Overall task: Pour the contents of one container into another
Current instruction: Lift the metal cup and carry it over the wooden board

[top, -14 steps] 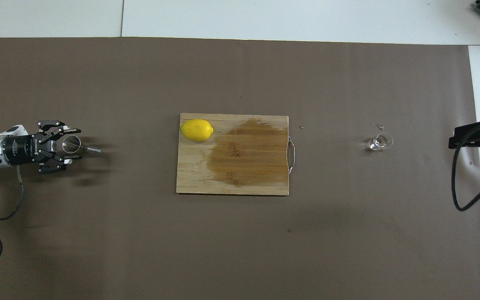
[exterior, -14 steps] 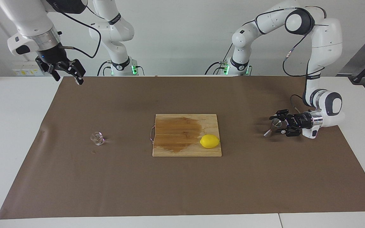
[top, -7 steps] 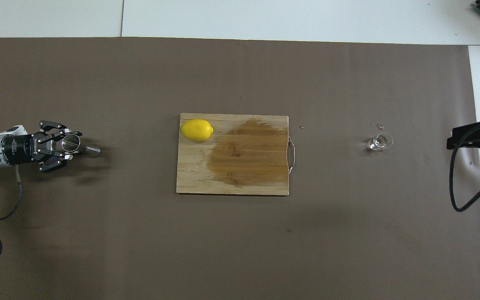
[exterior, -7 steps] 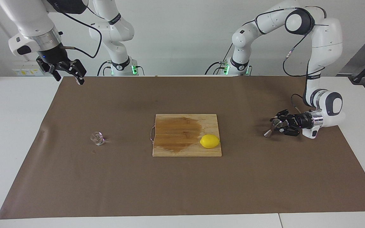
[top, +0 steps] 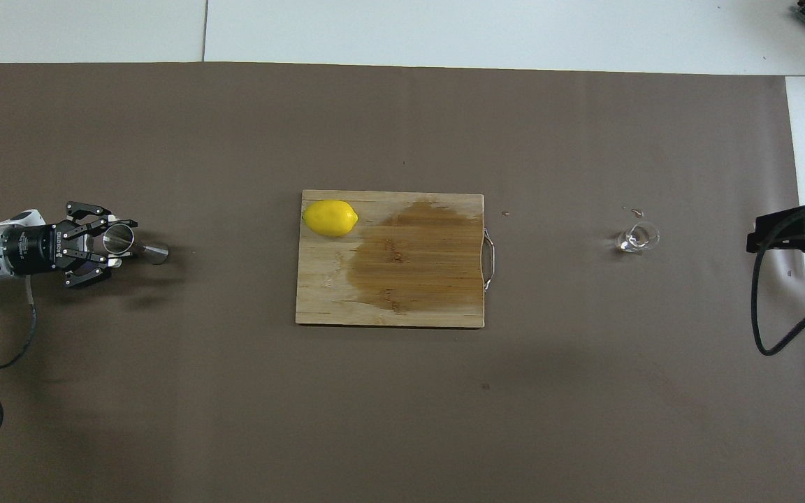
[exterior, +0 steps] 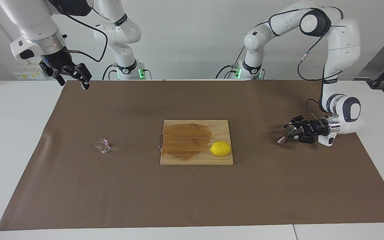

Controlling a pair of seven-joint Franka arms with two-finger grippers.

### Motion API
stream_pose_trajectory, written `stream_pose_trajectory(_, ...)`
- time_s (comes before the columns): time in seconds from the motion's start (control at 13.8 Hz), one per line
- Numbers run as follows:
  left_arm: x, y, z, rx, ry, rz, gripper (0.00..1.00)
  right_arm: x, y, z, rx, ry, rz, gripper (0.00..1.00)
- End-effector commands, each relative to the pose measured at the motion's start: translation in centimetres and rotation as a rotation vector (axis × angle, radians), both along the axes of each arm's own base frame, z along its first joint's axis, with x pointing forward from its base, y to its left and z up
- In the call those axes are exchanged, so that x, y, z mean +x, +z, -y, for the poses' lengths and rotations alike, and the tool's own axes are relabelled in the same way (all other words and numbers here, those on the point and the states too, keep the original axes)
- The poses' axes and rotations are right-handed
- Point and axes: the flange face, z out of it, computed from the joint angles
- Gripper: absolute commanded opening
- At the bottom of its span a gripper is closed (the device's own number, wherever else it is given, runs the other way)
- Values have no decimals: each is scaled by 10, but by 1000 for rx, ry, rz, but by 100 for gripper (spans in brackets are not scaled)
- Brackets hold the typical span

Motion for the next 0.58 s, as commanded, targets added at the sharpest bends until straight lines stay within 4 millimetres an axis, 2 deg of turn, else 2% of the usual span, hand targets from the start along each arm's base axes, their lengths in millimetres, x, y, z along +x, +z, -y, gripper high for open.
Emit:
stream_pose_trajectory(0.0, 17, 15, 13, -24, -17, -11, 36, -9, 0, 1, 23, -6, 9, 100)
stream_pose_trajectory(0.36, 45, 70, 60, -45, -26, -13, 36, -11, -1, 1, 23, -6, 6, 100)
stream_pose_trajectory(0.51, 54, 94, 98, -45, -45, 16, 36, -11, -1, 2, 23, -7, 4, 100)
